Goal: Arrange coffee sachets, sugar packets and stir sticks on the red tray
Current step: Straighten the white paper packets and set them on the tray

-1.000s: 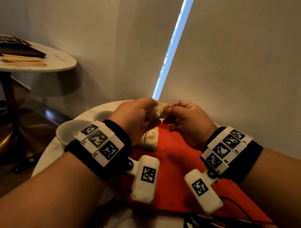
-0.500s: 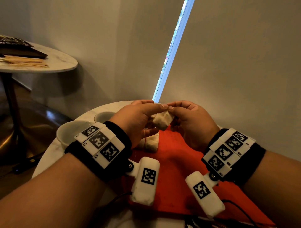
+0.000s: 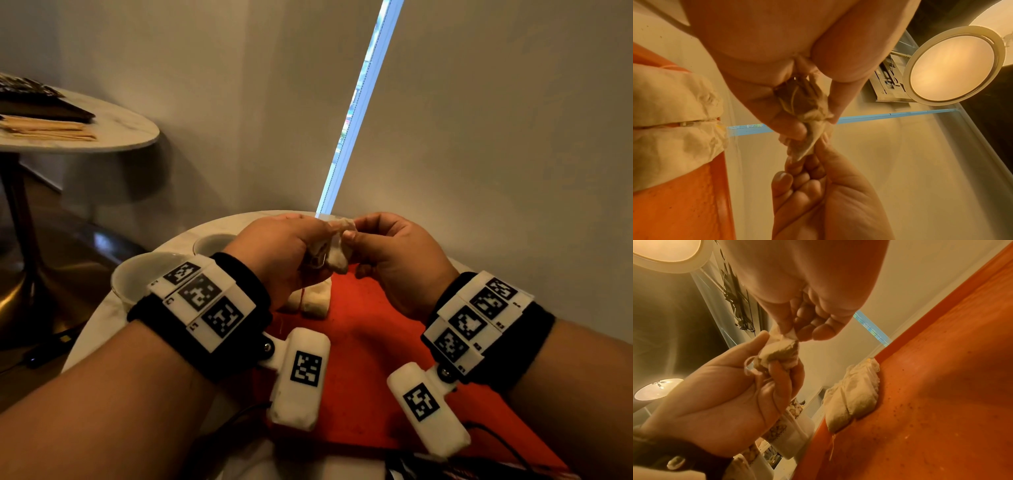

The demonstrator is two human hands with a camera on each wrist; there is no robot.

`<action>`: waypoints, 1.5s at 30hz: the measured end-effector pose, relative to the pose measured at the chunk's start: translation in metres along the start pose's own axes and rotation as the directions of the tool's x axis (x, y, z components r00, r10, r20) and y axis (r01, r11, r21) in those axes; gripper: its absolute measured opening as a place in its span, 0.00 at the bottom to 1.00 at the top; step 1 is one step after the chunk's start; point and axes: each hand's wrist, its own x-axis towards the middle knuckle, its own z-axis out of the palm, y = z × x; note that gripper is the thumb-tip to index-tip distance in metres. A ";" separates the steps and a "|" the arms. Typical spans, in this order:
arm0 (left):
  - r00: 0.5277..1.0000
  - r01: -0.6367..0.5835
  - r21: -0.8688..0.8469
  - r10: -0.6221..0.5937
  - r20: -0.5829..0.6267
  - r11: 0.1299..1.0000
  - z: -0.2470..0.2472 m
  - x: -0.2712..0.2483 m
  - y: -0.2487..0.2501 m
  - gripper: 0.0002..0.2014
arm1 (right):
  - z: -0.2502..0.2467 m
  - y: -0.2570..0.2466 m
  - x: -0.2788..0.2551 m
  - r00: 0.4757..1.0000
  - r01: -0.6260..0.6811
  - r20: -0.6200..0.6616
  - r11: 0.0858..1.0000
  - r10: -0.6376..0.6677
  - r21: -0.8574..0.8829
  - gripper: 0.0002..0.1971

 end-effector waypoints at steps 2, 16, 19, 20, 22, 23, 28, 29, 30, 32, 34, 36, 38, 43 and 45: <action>1.000 0.005 -0.008 -0.005 -0.013 1.000 -0.001 0.001 0.000 0.14 | -0.001 -0.001 -0.001 1.000 -0.002 0.002 1.000 0.002 0.022 0.04; 0.927 -0.291 -0.312 0.185 -0.327 0.904 -0.020 0.008 0.031 0.02 | -0.001 -0.002 0.011 0.989 -0.144 -0.008 0.975 0.145 -0.172 0.14; 0.924 -0.258 -0.240 0.165 -0.346 0.936 -0.023 0.006 0.033 0.02 | 0.014 -0.001 0.009 0.937 -0.231 0.144 0.876 0.317 -0.423 0.13; 0.927 -0.248 -0.225 0.163 -0.339 0.942 -0.023 0.006 0.032 0.01 | 0.020 0.000 0.009 0.916 -0.235 0.185 0.850 0.356 -0.472 0.11; 0.935 -0.228 -0.203 0.156 -0.317 0.952 -0.021 0.005 0.030 0.01 | 0.032 0.001 0.010 0.880 -0.239 0.242 0.821 0.409 -0.518 0.07; 0.940 -0.222 -0.187 0.159 -0.303 0.957 -0.019 0.005 0.028 0.02 | 0.036 0.002 0.012 0.870 -0.236 0.251 0.805 0.424 -0.544 0.05; 0.951 -0.212 -0.138 0.172 -0.258 0.967 -0.012 0.002 0.021 0.03 | 0.051 0.008 0.021 0.895 -0.108 0.236 0.696 0.379 -0.709 0.04; 0.951 -0.206 -0.132 0.167 -0.262 0.970 -0.013 0.004 0.022 0.04 | 0.052 0.009 0.022 0.905 -0.097 0.229 0.696 0.360 -0.711 0.04; 0.951 -0.199 -0.126 0.160 -0.264 0.972 -0.013 0.005 0.022 0.05 | 0.053 0.011 0.023 0.913 -0.106 0.215 0.709 0.347 -0.697 0.03; 0.954 -0.181 -0.115 0.146 -0.262 0.977 -0.015 0.007 0.022 0.05 | 0.053 0.013 0.025 0.928 -0.142 0.182 0.757 0.327 -0.638 0.04; 0.958 -0.169 -0.104 0.139 -0.253 0.980 -0.016 0.008 0.021 0.04 | 0.052 0.012 0.024 0.943 -0.156 0.156 0.806 0.293 -0.571 0.06; 0.960 -0.164 -0.097 0.136 -0.245 0.982 -0.016 0.009 0.021 0.04 | 0.050 0.011 0.023 0.966 -0.139 0.116 0.843 0.230 -0.520 0.06; 0.960 -0.155 -0.092 0.129 -0.249 0.984 -0.016 0.009 0.021 0.05 | 0.048 0.007 0.021 0.982 -0.124 0.065 0.872 0.175 -0.473 0.04; 0.960 -0.165 -0.097 0.138 -0.245 0.981 -0.016 0.009 0.019 0.03 | 0.045 0.001 0.012 0.861 -0.279 0.244 0.815 0.447 -0.508 0.05; 0.958 -0.168 -0.092 0.140 -0.251 0.981 -0.017 0.010 0.018 0.03 | 0.046 0.003 0.009 0.816 -0.276 0.282 0.768 0.505 -0.577 0.08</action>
